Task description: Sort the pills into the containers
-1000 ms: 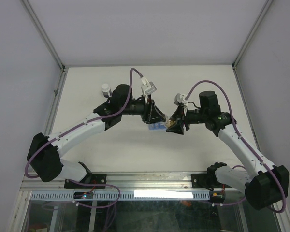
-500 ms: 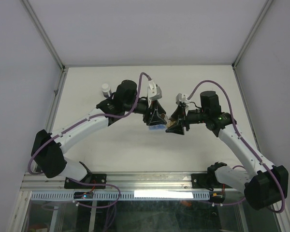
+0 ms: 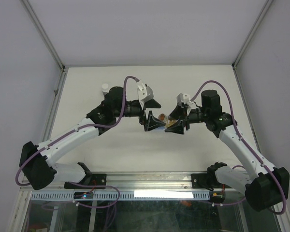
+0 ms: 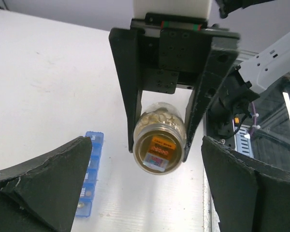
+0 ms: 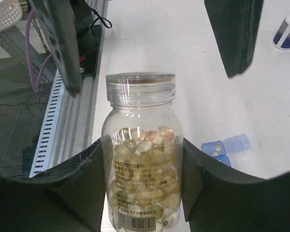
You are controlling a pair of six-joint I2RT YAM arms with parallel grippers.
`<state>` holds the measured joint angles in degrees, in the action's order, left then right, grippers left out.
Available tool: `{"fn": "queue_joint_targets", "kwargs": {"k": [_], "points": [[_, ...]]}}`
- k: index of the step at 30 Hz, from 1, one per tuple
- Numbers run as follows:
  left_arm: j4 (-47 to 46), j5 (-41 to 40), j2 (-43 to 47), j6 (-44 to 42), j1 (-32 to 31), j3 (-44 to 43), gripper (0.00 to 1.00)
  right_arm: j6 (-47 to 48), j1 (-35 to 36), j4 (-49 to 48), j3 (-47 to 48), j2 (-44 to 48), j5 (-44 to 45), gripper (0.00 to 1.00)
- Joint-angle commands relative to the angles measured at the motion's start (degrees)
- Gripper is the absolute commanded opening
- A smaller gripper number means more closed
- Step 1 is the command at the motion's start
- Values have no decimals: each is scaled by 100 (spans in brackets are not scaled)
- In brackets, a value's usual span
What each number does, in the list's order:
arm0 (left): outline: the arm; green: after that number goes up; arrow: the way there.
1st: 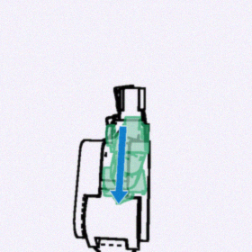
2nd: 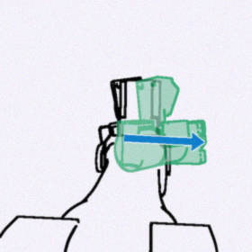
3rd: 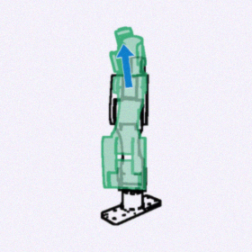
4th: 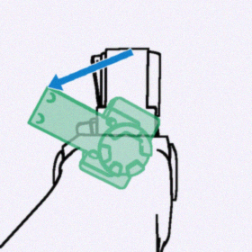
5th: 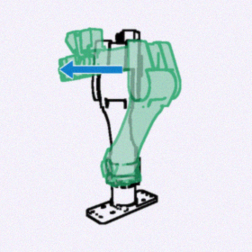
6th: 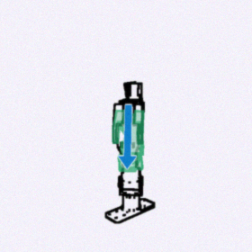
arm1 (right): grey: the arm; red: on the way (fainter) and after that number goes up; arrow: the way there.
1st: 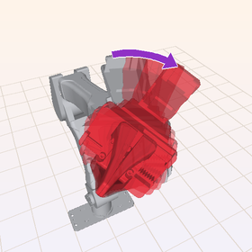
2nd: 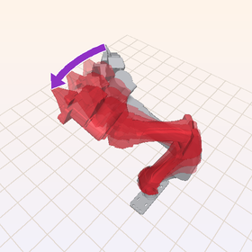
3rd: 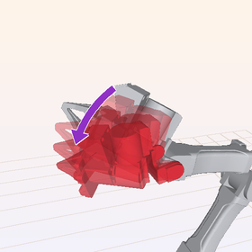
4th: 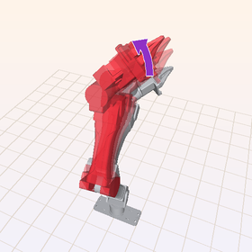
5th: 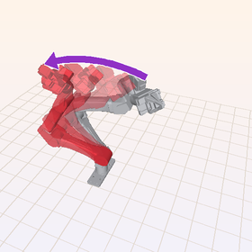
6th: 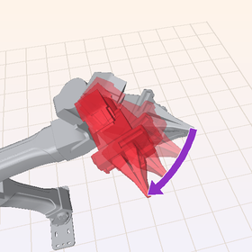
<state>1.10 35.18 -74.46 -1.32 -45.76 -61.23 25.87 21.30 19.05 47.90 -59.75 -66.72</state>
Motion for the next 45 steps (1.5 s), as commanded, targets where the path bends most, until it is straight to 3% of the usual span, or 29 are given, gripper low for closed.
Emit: {"fn": "queue_joint_targets", "kwargs": {"k": [1,6,11,19,37,45], "points": [[-803,-225,629,288,4,288,99,111,15,-340,154,173,-291,0],[-1087,-514,1212,1087,40,634,99,162,8,-340,132,200,-290,0],[-1850,-1141,1966,2191,66,1514,99,190,-15,-327,121,217,-287,0],[-3205,-1283,2316,4109,64,2679,98,232,-25,-333,106,191,-290,0],[-4145,-1366,2043,5100,56,3349,96,292,-91,-394,35,165,-324,0],[-4262,-1940,1712,5401,-227,3196,95,307,-91,-396,27,174,-312,0]]}}
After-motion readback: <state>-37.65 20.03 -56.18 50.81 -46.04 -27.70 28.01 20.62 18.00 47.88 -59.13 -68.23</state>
